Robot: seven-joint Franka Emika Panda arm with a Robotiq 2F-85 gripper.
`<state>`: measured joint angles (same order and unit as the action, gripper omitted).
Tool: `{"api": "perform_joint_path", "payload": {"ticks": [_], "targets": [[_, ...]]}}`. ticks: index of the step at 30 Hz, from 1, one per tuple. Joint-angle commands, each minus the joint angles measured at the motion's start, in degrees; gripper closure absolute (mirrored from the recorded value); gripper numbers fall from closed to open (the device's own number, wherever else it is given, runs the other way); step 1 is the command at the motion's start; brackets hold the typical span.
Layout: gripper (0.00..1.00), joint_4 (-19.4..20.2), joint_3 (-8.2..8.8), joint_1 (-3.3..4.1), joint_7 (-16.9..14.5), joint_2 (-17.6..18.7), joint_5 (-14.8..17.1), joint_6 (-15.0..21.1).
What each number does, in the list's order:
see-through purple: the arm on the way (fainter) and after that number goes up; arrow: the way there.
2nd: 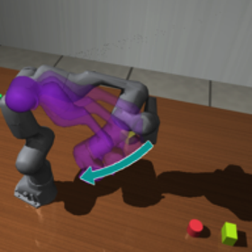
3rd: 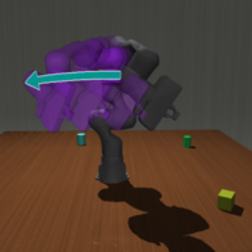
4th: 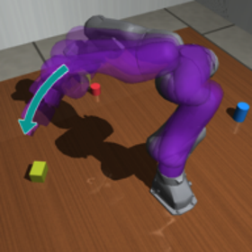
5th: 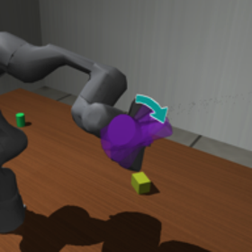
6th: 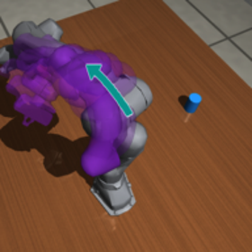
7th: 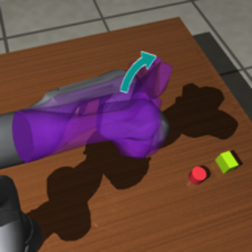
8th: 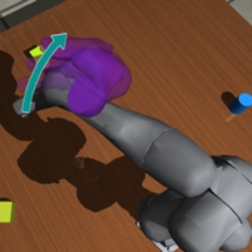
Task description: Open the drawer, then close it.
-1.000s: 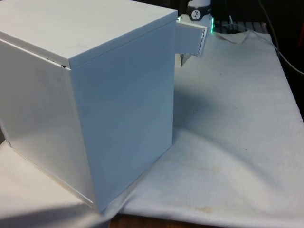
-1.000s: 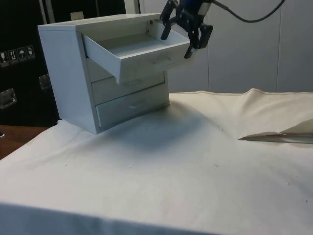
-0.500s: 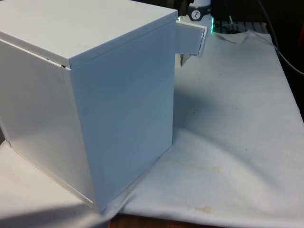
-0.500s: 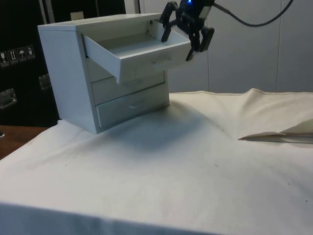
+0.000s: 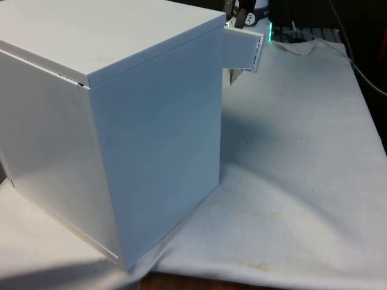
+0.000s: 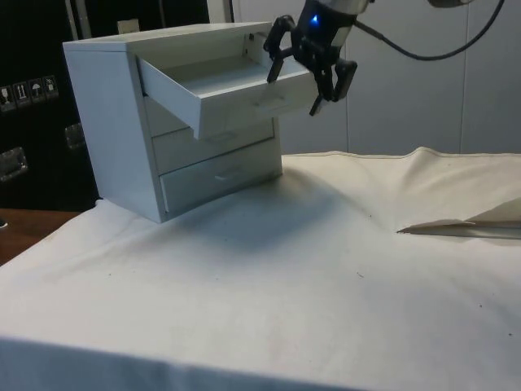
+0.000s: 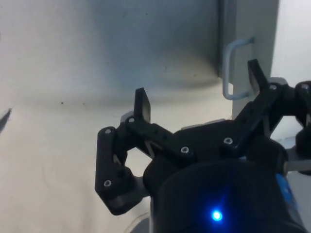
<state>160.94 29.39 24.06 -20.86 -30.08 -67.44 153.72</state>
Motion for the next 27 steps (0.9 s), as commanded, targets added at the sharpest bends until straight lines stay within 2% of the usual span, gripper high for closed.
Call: {"api": "perform_joint_path", "payload": {"ticks": [1, 8, 9, 10, 15, 16, 17, 22, 24, 25, 26, 27], "targets": [[0.00, -0.2, -1.26, -0.52, 2.1, 0.2, -1.8, -0.5], [0.00, -0.2, -2.81, -0.40, 7.0, 3.2, -5.2, -0.5], [0.00, 0.1, -2.06, 0.06, 5.8, 3.3, -3.9, -0.1], [0.00, -0.3, -2.86, -0.40, 7.6, 3.5, -5.7, -0.5], [0.00, -1.0, -3.04, -0.29, 11.1, 5.2, -8.5, -1.2], [0.00, -0.3, -2.35, 0.11, 9.5, 5.1, -6.9, -0.5], [0.00, -1.1, -3.09, -0.29, 11.7, 5.4, -8.9, -1.5], [0.00, -1.7, -3.32, -0.06, 14.7, 6.7, -11.1, -2.9], [0.00, -1.9, -3.27, 0.00, 15.4, 7.1, -11.6, -3.4], [0.00, -1.4, -2.75, 0.29, 14.5, 7.2, -10.6, -3.0], [0.00, -2.0, -3.27, 0.00, 15.8, 7.3, -11.9, -3.6], [0.00, -2.1, -3.27, 0.06, 16.1, 7.4, -12.1, -3.7]]}}
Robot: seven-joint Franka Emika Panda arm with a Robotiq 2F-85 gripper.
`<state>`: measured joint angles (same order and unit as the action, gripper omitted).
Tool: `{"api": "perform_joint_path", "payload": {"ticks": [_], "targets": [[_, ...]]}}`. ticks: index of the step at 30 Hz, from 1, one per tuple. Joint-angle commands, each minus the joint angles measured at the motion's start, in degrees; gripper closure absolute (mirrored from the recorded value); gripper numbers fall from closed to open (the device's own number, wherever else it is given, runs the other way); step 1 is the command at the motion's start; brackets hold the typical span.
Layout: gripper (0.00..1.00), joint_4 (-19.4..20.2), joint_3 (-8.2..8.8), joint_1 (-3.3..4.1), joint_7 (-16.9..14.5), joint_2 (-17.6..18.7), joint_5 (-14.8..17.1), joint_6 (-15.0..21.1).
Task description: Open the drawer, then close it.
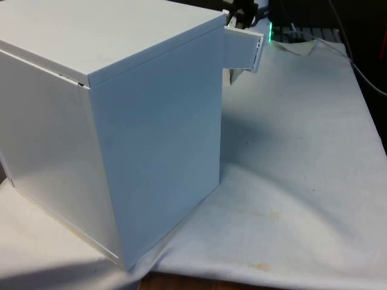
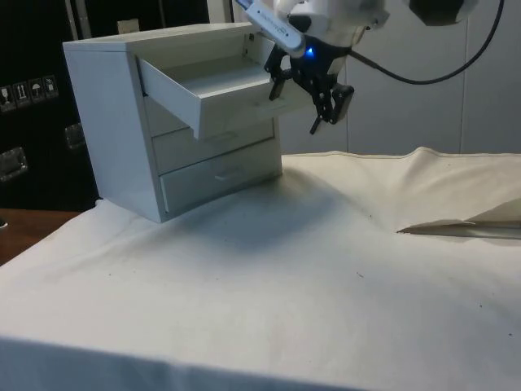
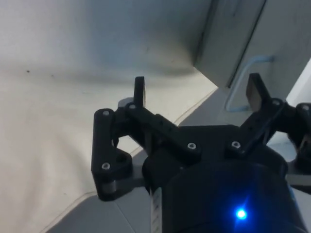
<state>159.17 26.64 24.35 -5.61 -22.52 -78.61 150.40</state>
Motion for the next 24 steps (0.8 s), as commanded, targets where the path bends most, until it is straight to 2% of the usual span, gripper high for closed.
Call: {"api": "perform_joint_path", "payload": {"ticks": [1, 7, 8, 9, 16, 17, 18, 19, 20, 24], "targets": [[0.01, -0.6, -0.46, -0.17, 1.4, 0.2, -1.4, -0.7], [0.33, -0.9, -0.46, -0.06, 2.1, 0.7, -1.7, -1.2], [0.40, -0.6, -0.06, 0.11, 1.1, 0.7, -0.6, -0.8], [0.46, -0.9, -0.46, -0.06, 2.1, 0.7, -1.7, -1.3], [0.82, -0.9, -0.46, -0.06, 2.2, 0.7, -1.7, -1.4], [0.93, -1.0, -0.46, -0.06, 2.2, 0.7, -1.7, -1.5], [0.97, -0.6, -0.06, 0.11, 1.2, 0.8, -0.6, -1.1], [0.97, -1.1, -0.52, -0.06, 2.3, 0.7, -1.8, -1.7], [1.00, -1.2, -0.57, -0.11, 2.4, 0.7, -1.8, -2.0], [1.00, -1.5, -0.92, 0.00, 3.2, 0.7, -2.0, -3.3]]}}
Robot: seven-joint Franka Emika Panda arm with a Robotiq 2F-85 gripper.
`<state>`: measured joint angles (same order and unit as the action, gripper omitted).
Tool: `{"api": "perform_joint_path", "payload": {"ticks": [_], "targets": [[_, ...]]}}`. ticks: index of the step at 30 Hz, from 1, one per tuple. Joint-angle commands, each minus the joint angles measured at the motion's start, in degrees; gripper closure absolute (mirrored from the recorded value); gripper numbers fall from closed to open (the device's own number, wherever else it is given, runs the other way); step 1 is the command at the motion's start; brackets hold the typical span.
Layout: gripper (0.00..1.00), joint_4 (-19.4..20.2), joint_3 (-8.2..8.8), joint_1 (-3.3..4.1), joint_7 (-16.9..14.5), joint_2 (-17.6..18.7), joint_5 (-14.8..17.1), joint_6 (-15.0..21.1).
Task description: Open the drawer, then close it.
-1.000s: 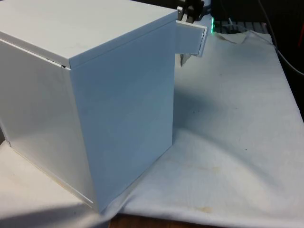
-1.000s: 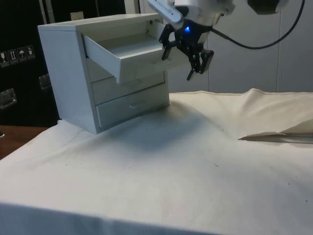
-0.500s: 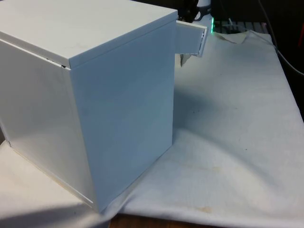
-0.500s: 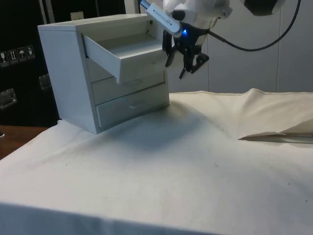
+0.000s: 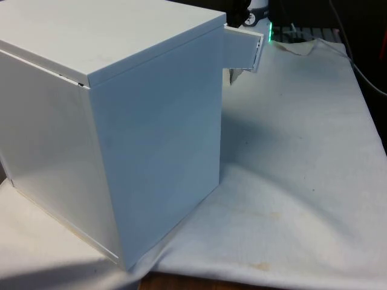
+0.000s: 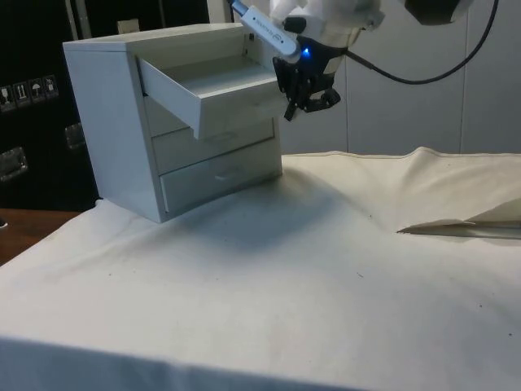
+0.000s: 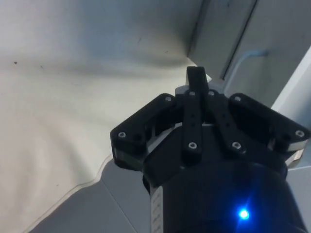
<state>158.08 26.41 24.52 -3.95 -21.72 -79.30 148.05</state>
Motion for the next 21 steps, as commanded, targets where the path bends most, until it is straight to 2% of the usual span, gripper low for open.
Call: {"api": "perform_joint_path", "payload": {"ticks": [1, 2, 7, 9, 10, 11, 16, 17, 18, 21], "targets": [[1.00, -0.1, -0.11, 0.06, 0.2, 0.0, 0.0, -0.5], [1.00, -0.5, -0.80, -0.17, 1.7, -0.1, -1.4, -1.3], [1.00, -1.0, -1.43, -0.06, 3.8, 0.0, -2.5, -3.4], [1.00, -1.2, -1.49, -0.06, 4.6, 0.1, -3.2, -3.9], [1.00, -0.7, -1.03, 0.11, 3.6, 0.0, -2.1, -3.3], [1.00, -1.3, -1.49, 0.00, 5.0, 0.1, -3.4, -4.1], [1.00, -2.1, -1.32, 0.00, 6.0, 0.6, -4.5, -4.6], [1.00, -1.5, -1.15, 0.11, 5.0, 0.2, -3.3, -4.5], [1.00, -2.6, -1.20, 0.00, 6.4, 1.1, -4.8, -4.6], [1.00, -3.4, -1.03, -0.06, 7.0, 1.8, -5.4, -4.5]]}}
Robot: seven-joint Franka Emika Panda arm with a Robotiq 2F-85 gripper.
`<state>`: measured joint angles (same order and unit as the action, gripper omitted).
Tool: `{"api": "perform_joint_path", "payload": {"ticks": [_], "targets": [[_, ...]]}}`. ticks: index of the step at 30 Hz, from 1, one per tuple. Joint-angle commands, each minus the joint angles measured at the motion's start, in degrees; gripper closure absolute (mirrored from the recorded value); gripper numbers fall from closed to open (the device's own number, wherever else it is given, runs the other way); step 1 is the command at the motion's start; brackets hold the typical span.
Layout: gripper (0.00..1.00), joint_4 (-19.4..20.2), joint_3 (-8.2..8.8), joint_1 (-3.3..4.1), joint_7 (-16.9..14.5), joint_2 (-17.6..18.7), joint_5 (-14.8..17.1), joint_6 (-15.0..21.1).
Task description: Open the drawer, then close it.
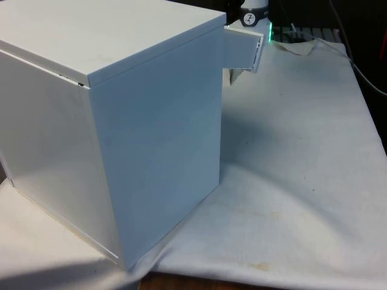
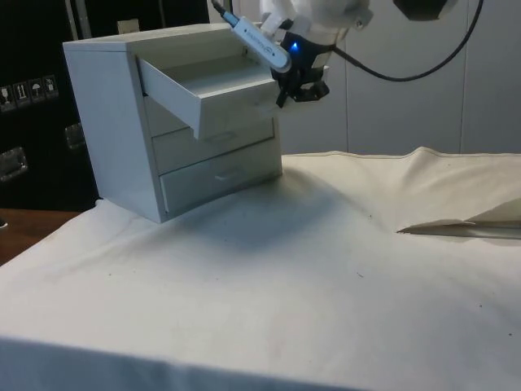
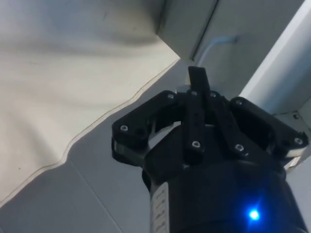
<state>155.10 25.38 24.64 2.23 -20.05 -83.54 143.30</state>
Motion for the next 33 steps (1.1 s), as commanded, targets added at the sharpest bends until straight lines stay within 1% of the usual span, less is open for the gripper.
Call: {"api": "perform_joint_path", "payload": {"ticks": [1, 3, 4, 5, 12, 13, 14, 21, 22, 23, 29, 30, 31, 33], "targets": [[1.00, -0.8, 0.06, -0.23, 1.0, 0.5, -1.3, 0.3], [1.00, -1.7, 0.29, -0.29, 1.4, 1.3, -1.5, 0.4], [1.00, -1.3, 0.23, -0.06, 0.6, 1.3, -0.2, 0.0], [1.00, -2.0, 0.34, -0.34, 1.5, 1.6, -1.6, 0.5], [1.00, -4.2, 0.97, -0.34, 2.0, 3.4, -1.7, 0.3], [1.00, -3.7, 0.92, -0.11, 1.2, 3.3, -0.3, 0.0], [1.00, -4.5, 0.97, -0.34, 2.1, 3.5, -1.7, 0.3], [1.00, -5.6, 1.03, -0.40, 2.5, 4.0, -1.4, -0.3], [1.00, -4.4, 0.92, -0.11, 2.0, 3.5, -0.3, -0.4], [1.00, -5.7, 0.97, -0.40, 2.5, 4.1, -1.4, -0.5], [1.00, -6.5, 0.97, -0.29, 3.0, 4.2, -1.3, -1.3], [1.00, -5.1, 0.92, -0.11, 2.4, 3.5, -0.3, -1.3], [1.00, -6.5, 0.97, -0.29, 3.1, 4.2, -1.3, -1.4], [1.00, -6.9, 0.92, -0.29, 3.4, 4.3, -1.4, -1.5]]}}
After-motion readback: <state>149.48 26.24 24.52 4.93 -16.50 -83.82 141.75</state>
